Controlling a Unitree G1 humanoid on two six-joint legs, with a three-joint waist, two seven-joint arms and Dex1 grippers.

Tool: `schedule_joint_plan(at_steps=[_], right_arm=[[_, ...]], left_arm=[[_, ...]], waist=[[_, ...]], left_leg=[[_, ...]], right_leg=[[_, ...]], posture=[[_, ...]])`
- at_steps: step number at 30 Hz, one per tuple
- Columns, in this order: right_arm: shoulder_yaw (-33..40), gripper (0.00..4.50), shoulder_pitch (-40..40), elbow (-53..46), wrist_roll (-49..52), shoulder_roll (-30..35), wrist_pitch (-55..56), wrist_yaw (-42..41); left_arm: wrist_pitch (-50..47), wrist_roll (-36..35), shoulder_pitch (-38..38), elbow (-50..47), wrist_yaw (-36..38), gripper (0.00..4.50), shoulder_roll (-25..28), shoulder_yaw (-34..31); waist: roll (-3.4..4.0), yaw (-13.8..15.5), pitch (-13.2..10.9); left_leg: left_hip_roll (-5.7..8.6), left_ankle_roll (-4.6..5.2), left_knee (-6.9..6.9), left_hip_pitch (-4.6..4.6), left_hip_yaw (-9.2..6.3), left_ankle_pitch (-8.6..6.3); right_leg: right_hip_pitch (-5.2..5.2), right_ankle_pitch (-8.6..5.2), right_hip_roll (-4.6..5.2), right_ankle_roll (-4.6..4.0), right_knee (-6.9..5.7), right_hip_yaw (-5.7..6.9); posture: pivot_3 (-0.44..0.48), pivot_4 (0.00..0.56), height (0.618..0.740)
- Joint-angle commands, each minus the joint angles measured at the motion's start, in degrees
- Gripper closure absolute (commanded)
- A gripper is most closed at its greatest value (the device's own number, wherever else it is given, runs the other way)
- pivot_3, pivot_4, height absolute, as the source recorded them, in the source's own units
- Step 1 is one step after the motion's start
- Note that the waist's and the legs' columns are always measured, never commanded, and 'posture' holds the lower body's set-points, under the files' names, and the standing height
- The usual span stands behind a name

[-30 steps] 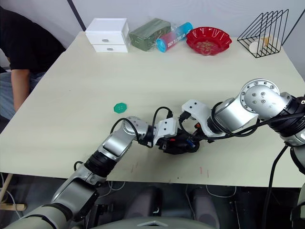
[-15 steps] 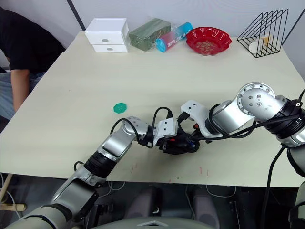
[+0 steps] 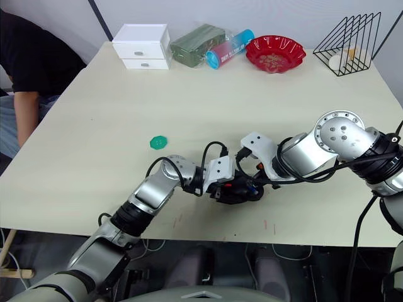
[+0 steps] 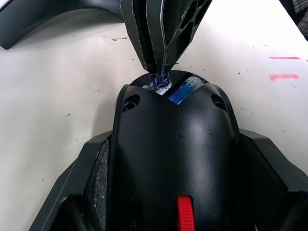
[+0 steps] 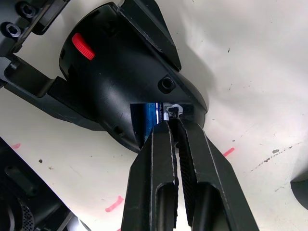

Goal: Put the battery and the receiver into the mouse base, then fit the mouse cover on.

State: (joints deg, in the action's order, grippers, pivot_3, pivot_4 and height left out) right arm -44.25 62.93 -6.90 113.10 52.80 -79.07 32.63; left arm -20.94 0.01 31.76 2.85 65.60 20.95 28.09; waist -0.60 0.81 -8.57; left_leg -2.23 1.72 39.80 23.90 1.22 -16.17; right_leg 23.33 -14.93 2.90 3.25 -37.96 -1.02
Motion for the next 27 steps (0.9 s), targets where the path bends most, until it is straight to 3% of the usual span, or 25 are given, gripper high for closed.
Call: schedule_joint_plan(at_steps=[1,27], right_arm=[[0.07,4.5,0.62,0.51,-0.1,0.65,-0.95,0.97],[-1.25,4.5,-0.07,0.46,-0.1,-2.25,-1.29,4.21]], left_arm=[[-1.06,0.62,-1.07,0.11,-0.29,1.54,-0.09,1.93],[-0.66,0.69,-1.42,0.69,-1.11,1.54,-0.58,1.99]], waist=[[0.0,0.0,0.0],[-0.01,-0.05,0.0]], left_leg=[[0.0,0.0,0.0,0.0,0.0,0.0],[-0.01,0.0,-0.01,-0.01,0.0,0.0]], right_leg=[[0.0,0.0,0.0,0.0,0.0,0.0],[0.0,0.0,0.0,-0.01,0.0,0.0]], posture=[[0.0,0.15,0.74],[0.0,0.15,0.74]])
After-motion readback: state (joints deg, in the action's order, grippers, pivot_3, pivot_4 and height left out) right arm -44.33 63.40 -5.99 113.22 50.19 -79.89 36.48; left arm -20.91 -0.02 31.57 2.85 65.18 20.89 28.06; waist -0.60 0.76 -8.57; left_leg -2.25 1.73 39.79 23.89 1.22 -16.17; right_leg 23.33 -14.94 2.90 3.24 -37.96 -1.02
